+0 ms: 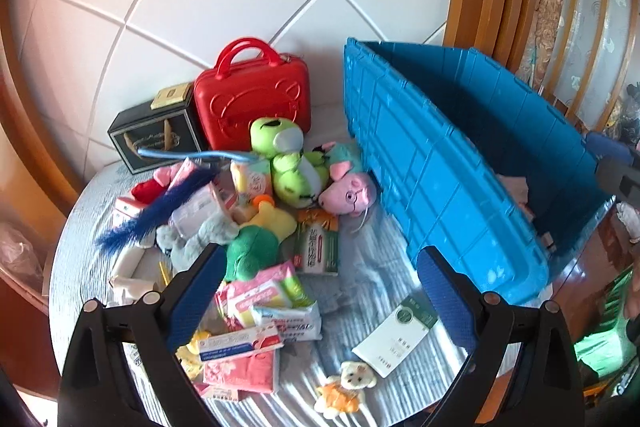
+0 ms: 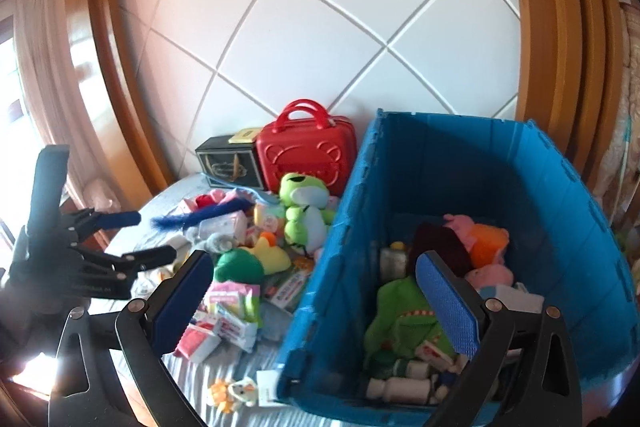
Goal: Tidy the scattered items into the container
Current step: 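Withdraw both open tools from the crate back toward the pile, then grasp white teddy bear with left tool while right tool grasps white-green patch box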
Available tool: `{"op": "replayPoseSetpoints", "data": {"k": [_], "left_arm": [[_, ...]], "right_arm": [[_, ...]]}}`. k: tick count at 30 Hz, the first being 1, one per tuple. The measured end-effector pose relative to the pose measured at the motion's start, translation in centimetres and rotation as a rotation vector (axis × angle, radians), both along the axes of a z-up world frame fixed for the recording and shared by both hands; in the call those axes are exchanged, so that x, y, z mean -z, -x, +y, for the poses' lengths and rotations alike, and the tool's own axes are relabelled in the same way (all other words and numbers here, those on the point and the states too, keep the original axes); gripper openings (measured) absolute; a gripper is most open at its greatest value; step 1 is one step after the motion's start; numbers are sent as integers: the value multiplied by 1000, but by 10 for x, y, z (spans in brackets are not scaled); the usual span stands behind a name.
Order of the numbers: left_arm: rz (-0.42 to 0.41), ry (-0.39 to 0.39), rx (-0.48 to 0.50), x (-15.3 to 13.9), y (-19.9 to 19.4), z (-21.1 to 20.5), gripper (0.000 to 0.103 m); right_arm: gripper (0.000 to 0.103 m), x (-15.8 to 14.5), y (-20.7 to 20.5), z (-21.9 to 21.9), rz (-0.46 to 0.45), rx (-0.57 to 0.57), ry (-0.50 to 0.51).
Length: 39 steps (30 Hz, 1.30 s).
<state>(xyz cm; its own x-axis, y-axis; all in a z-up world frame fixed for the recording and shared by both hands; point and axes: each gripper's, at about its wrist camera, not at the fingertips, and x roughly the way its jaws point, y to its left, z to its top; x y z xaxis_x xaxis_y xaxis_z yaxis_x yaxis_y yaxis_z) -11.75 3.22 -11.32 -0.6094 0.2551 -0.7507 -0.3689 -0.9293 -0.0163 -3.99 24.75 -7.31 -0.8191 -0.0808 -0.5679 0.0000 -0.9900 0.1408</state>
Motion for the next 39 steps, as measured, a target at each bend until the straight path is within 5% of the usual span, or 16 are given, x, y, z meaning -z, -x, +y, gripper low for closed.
{"op": "replayPoseSetpoints", "data": {"k": [9, 18, 25, 32, 39], "left_arm": [[-138, 7, 185, 105, -50, -42, 97], [-201, 66, 421, 211, -87, -18, 91], [-224, 83, 485, 275, -88, 2, 87], [-230, 78, 480, 312, -77, -3, 58], [-224, 27, 491, 311, -77, -6, 35]], "right_arm": [[103, 37, -23, -100, -40, 8, -40], [103, 155, -43, -130, -275, 183, -22], [103, 232, -39, -123, -428, 329, -31], [103, 286, -9, -103, -473, 490, 51], [103, 309, 6, -95, -492, 564, 75]]}}
